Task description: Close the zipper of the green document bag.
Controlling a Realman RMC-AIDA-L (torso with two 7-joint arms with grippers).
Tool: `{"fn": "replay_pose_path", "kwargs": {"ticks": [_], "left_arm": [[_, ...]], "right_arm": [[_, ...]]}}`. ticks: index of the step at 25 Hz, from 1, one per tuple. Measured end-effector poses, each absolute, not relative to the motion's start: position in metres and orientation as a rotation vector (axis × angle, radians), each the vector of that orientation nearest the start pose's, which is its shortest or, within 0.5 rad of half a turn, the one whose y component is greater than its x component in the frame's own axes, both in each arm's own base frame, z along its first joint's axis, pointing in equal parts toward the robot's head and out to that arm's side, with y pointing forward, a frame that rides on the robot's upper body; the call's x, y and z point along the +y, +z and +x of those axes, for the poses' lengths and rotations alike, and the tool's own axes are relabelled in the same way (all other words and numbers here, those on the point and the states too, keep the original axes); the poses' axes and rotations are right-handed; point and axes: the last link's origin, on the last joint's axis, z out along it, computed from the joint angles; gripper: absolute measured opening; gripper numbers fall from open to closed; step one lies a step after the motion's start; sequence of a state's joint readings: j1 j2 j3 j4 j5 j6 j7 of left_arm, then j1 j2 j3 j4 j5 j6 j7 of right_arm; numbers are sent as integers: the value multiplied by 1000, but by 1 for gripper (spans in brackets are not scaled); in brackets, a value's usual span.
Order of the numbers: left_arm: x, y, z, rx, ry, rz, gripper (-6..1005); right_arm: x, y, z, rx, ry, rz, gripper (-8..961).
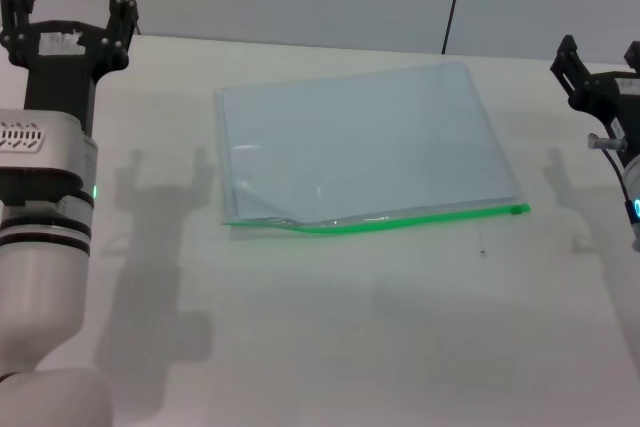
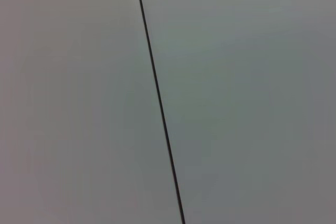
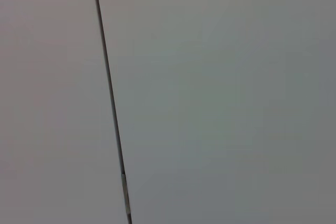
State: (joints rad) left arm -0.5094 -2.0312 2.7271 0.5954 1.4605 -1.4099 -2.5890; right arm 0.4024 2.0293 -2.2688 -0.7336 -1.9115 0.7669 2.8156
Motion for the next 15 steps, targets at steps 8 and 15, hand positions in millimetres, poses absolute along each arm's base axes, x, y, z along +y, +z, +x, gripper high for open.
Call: {"fn": "replay_pose_path", "kwargs": {"ticks": [8, 15], "left_arm": [[347, -15, -254, -320, -608, -1338, 859], [347, -18, -254, -326, -603, -1355, 860]], "right_arm": [[373, -35, 261, 713, 664, -1552, 857], [374, -36, 261, 713, 662, -1554, 857]]}}
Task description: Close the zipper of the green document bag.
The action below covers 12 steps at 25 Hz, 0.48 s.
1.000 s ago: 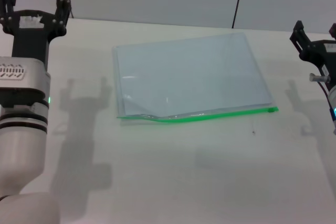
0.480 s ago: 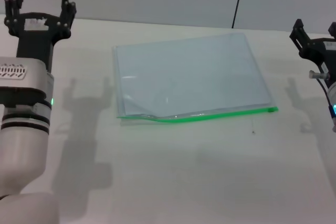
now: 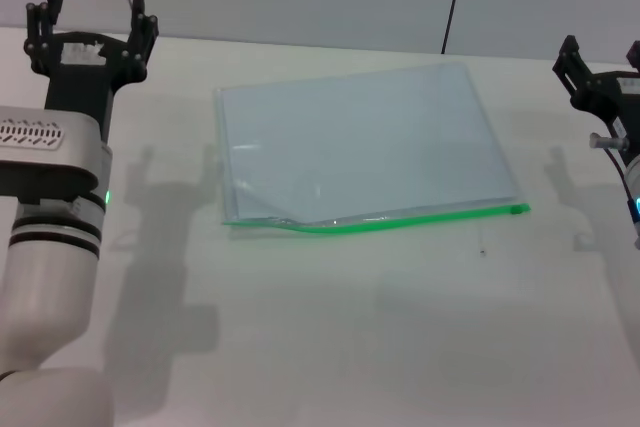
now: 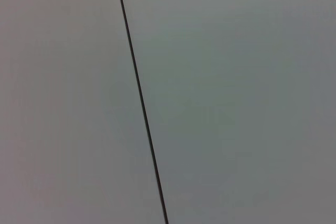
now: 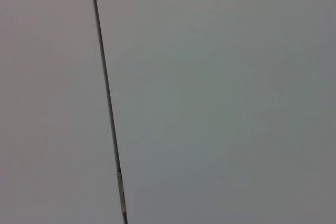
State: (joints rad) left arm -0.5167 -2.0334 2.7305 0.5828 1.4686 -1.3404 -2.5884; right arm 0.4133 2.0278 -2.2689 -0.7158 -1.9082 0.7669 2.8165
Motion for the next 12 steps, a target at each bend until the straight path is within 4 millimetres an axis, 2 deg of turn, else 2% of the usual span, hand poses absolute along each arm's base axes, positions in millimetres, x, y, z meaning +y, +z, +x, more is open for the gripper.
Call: {"fn": "replay_pose_path", "kwargs": {"ticks": [12], "left_arm": [[345, -25, -254, -313, -588, -1407, 860]], "right_arm": [[376, -37, 262, 706, 649, -1559, 857]]}}
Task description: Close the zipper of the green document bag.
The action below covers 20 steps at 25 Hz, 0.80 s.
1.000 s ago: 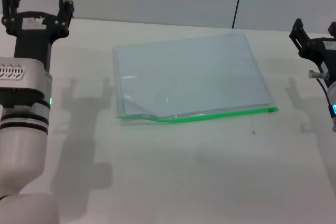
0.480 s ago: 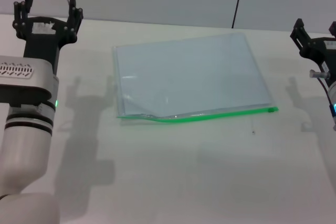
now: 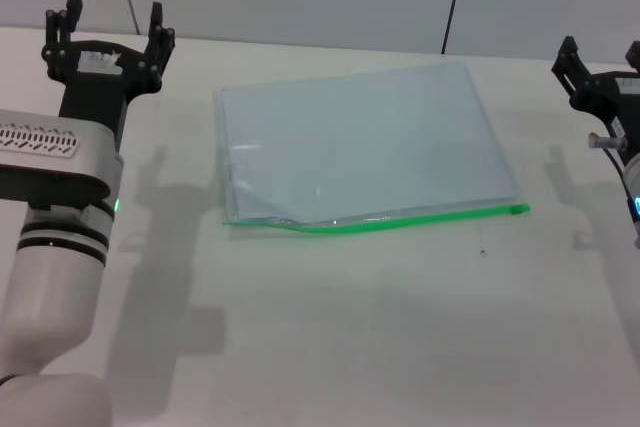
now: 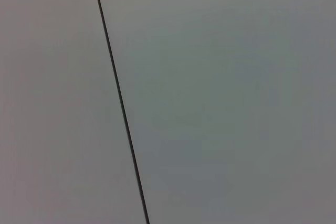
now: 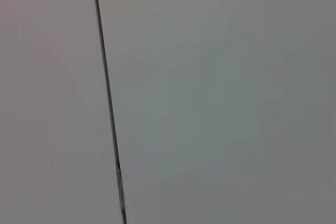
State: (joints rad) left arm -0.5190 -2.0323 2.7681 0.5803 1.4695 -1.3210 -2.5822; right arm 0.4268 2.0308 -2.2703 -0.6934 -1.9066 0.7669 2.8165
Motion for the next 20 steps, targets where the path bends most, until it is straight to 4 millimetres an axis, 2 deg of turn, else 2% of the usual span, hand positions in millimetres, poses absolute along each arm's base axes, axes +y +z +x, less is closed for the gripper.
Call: {"fn": "replay_pose_path", "kwargs": {"ticks": [20], "left_arm": [[346, -29, -255, -324, -577, -1429, 860]], "right_arm": [[375, -39, 261, 701, 645, -1571, 857]]}}
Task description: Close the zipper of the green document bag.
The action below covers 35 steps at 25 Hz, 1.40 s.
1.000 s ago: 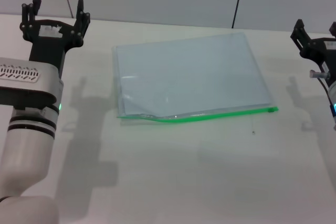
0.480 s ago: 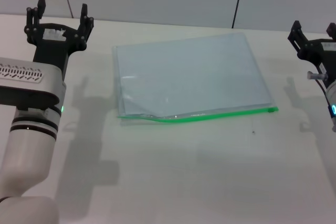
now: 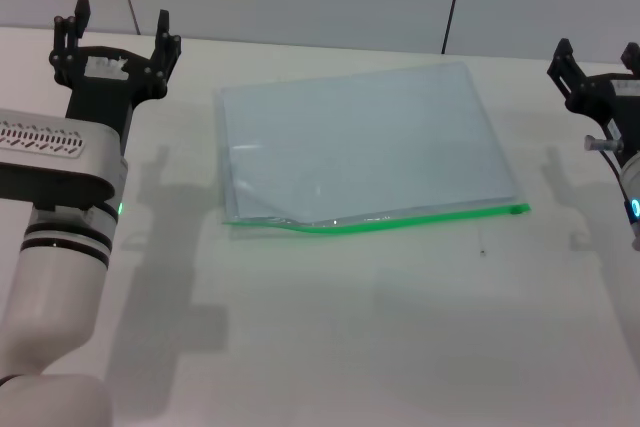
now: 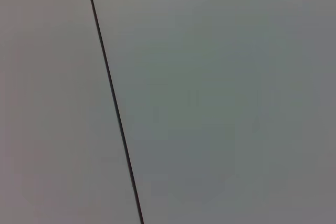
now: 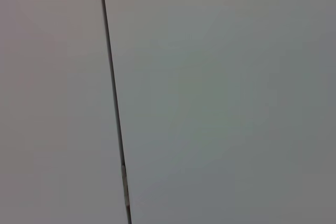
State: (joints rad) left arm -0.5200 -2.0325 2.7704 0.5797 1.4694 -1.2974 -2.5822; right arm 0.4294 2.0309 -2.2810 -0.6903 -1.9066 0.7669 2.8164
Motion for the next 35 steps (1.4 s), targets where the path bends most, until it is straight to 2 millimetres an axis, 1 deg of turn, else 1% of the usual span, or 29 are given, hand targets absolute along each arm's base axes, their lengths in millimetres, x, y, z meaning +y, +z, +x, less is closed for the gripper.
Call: {"fn": "replay_pose_path", "kwargs": {"ticks": [12, 25, 35], "left_arm": [[345, -30, -257, -337, -577, -1432, 860], [345, -38, -259, -364, -553, -1480, 860], [346, -38, -261, -365, -544, -1483, 860]], "right_arm": [[376, -42, 257, 692, 649, -1589, 857], [375, -46, 258, 679, 629, -1613, 857], [375, -48, 257, 675, 628, -1621, 857]]}}
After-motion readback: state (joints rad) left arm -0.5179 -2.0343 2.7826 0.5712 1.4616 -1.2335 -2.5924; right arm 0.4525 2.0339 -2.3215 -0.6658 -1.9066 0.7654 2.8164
